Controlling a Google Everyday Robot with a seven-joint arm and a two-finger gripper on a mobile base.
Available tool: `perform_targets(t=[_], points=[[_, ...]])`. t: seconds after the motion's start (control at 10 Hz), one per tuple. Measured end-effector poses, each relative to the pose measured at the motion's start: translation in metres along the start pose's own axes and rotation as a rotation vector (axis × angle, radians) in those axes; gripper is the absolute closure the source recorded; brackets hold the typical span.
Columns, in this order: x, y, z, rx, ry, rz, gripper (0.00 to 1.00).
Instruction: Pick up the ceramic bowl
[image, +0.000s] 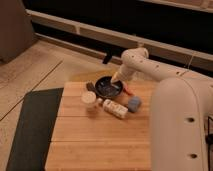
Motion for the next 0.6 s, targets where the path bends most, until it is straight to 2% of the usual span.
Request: perform_targets(t=[0.2,0.6], points=[[0.0,-0.004,0.017,0.052,0.05,-0.015,0.35],[0.006,-0.008,0.052,0.125,0.148,-0.028,0.35]])
